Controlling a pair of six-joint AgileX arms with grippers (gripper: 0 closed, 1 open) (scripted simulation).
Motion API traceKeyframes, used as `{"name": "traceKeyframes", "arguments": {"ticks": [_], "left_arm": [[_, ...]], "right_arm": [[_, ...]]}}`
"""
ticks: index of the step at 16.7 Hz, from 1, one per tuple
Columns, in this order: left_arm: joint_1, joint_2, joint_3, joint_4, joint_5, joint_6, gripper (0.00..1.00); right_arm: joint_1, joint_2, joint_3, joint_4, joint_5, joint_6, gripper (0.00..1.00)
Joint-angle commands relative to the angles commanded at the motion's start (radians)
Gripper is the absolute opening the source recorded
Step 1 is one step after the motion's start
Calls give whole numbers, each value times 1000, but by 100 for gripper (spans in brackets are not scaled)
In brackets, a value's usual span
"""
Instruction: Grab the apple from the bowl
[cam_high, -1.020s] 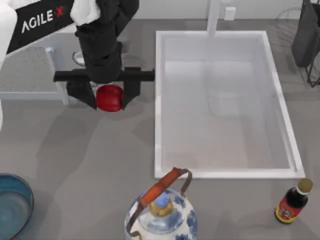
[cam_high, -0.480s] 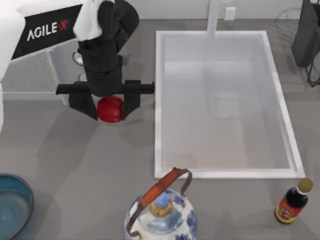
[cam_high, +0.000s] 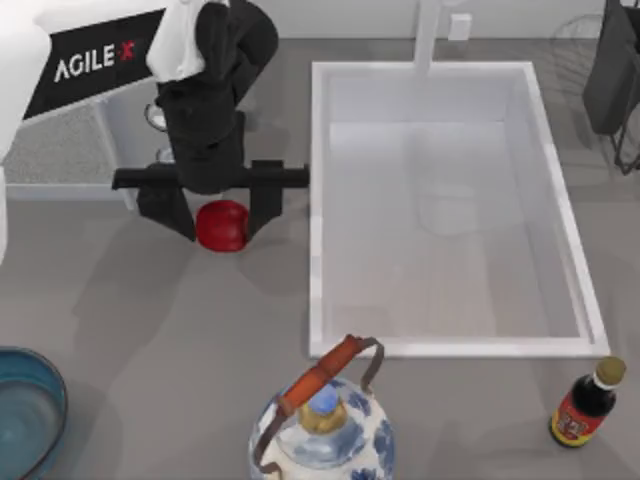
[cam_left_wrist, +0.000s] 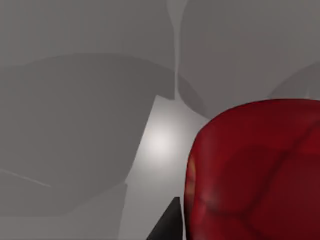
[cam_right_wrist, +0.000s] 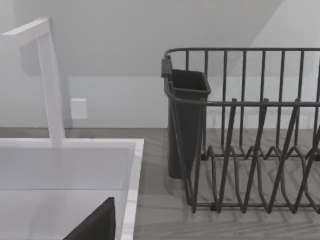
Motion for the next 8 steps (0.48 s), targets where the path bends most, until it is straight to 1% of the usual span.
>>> {"name": "traceKeyframes", "arguments": {"ticks": [4, 5, 8], "left_arm": [[0, 0, 0, 0, 0, 0, 98], [0, 0, 0, 0, 0, 0, 100], [0, 0, 0, 0, 0, 0, 100]], "right_arm": [[0, 0, 0, 0, 0, 0, 100], [0, 0, 0, 0, 0, 0, 100], [0, 0, 0, 0, 0, 0, 100]]}}
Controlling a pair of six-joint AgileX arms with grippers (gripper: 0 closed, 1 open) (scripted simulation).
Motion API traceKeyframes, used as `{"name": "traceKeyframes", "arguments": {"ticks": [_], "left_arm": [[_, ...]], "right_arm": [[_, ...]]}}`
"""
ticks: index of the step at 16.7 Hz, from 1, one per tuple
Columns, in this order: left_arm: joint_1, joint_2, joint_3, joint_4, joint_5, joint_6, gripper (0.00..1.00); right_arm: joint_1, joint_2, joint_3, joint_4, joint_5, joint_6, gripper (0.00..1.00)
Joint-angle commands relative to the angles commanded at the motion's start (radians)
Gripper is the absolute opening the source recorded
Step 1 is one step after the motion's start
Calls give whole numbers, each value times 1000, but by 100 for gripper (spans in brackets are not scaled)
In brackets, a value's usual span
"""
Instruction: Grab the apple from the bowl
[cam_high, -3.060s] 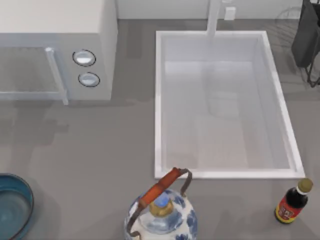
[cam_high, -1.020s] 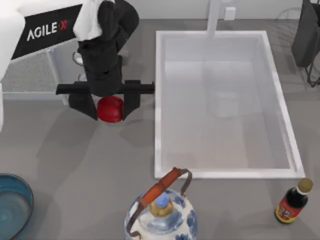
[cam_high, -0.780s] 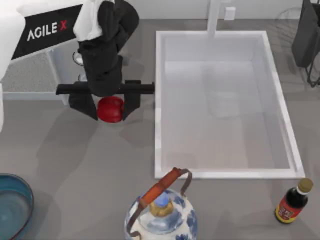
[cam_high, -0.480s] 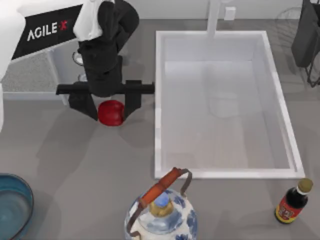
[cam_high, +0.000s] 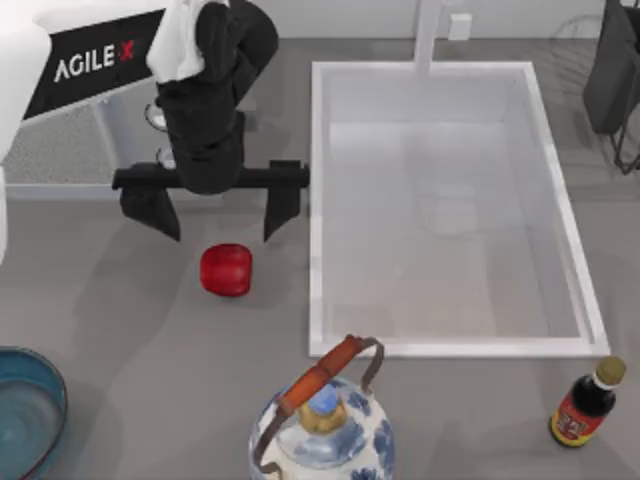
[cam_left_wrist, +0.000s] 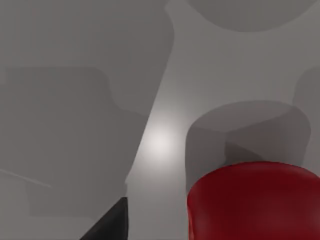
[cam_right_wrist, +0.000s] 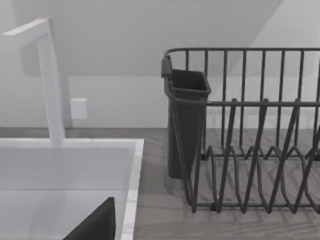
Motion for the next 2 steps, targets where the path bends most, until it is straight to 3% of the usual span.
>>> {"name": "traceKeyframes", "arguments": {"ticks": [2], "left_arm": [[0, 0, 0, 0, 0, 0, 100]], "right_arm": [[0, 0, 0, 0, 0, 0, 100]]}}
